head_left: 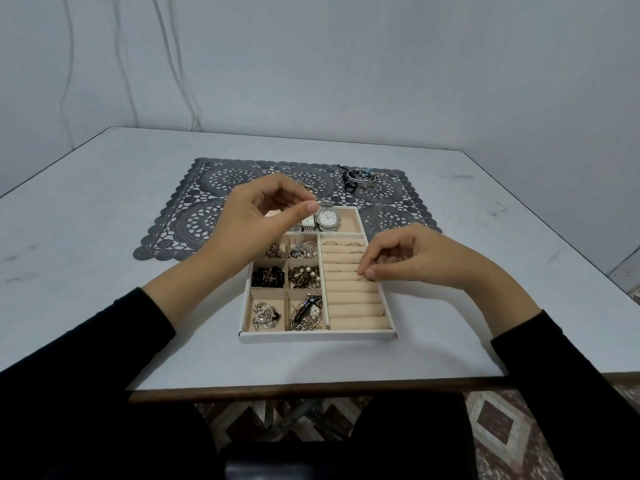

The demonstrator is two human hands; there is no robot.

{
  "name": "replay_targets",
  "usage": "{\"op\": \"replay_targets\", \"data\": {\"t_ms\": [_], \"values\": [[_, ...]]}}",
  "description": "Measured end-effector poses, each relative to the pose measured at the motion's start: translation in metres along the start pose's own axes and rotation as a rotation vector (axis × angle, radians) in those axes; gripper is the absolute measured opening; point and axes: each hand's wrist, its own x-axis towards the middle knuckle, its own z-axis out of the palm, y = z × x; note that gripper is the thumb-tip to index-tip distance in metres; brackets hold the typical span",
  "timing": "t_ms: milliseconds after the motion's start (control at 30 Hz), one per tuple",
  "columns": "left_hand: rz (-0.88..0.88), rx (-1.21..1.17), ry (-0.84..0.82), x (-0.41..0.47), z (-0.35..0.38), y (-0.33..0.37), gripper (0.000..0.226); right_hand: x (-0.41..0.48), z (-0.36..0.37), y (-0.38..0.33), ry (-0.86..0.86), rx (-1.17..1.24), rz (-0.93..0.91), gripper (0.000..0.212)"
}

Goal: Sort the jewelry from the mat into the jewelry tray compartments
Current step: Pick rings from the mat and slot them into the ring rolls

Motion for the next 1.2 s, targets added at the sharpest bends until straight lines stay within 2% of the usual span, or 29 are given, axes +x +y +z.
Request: {"op": "replay_targets", "data": {"t_ms": [333, 433, 500, 600, 667, 767, 967, 1100, 1200], "values": [[-0.014, 0.0, -0.005, -0.001, 0.0, 0.001, 0.007, 0.002, 0.0, -0.005, -0.006, -0.038, 0.049, 0.009], [-0.012, -0.004, -0.004, -0.002, 0.001, 0.001, 0.008, 0.0, -0.001, -0.002, 0.05, 0.044, 0.036, 0.013], [-0.006, -0.004, -0.01, -0.002, 0.001, 0.001, 0.009, 0.001, -0.001, 0.002, 0.171, 0.147, 0.02, 0.013], [0.009, 0.016, -0.027, -0.002, 0.002, 0.001, 0.008, 0.006, -0.003, 0.012, 0.474, 0.206, 0.025, 0.013], [0.006, 0.026, -0.04, -0.002, 0.003, 0.001, 0.009, 0.012, -0.005, 0.02, 0.633, 0.183, 0.014, 0.014], [0.008, 0.029, -0.069, -0.004, 0.005, 0.0, 0.009, 0.017, -0.005, 0.033, 0.753, 0.045, 0.062, 0.014], [0.042, 0.121, -0.208, -0.006, 0.007, 0.001, 0.009, 0.021, -0.004, 0.05, 0.703, -0.41, 0.183, 0.035], [0.044, 0.196, -0.32, -0.008, 0.008, 0.0, 0.01, 0.023, 0.0, 0.056, 0.612, -0.556, 0.226, 0.035], [0.077, 0.238, -0.384, -0.007, 0.01, -0.001, 0.012, 0.023, 0.003, 0.053, 0.574, -0.578, 0.229, 0.033]]}}
